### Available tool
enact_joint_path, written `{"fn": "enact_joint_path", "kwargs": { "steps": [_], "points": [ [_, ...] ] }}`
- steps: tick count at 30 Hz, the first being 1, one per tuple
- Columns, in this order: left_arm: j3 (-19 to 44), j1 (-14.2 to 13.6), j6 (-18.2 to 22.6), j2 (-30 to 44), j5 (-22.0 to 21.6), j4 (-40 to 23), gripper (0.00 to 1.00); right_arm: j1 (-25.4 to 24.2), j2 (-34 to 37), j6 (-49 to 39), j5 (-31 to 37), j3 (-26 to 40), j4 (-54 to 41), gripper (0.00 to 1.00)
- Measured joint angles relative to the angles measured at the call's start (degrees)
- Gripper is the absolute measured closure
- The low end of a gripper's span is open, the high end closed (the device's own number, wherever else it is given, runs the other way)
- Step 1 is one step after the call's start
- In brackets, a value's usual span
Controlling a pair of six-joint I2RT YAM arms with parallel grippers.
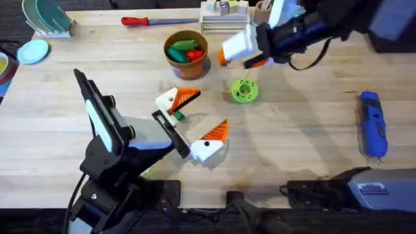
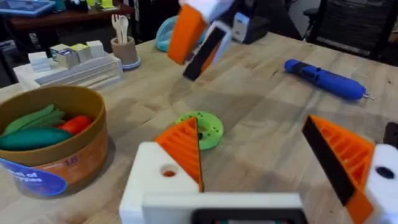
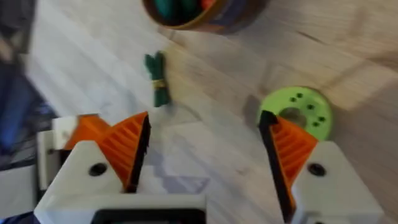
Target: Pick up the gripper from the table and insert it into the empty holder that is missing its gripper. Then pick up a screw, insert it into the mounting hole, and use the screwdriver to tighten it. Finally, clean up the table by picking up the vegetable and placing it into the bucket.
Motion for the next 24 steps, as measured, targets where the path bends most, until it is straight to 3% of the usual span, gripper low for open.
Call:
{"fn": "enact_joint_path", "kwargs": {
  "steps": [3, 6, 16, 24],
  "points": [
    [0.00, 0.00, 0.02, -0.02, 0.00, 0.00, 0.008, 3.21, -2.14, -2.35, 13.78, 0.00, -2.08, 0.008],
    [0.00, 0.00, 0.00, 0.00, 0.00, 0.00, 0.008, 5.45, -1.80, -3.55, 21.51, 0.00, -2.89, 0.007],
    [0.00, 0.00, 0.00, 0.00, 0.00, 0.00, 0.008, 10.94, 1.44, -10.97, 31.97, 0.00, -4.66, 0.014],
    [0.00, 0.00, 0.00, -0.01, 0.00, 0.00, 0.008, 16.48, 7.54, -13.49, 38.08, 0.00, -5.13, 0.371]
  ]
}}
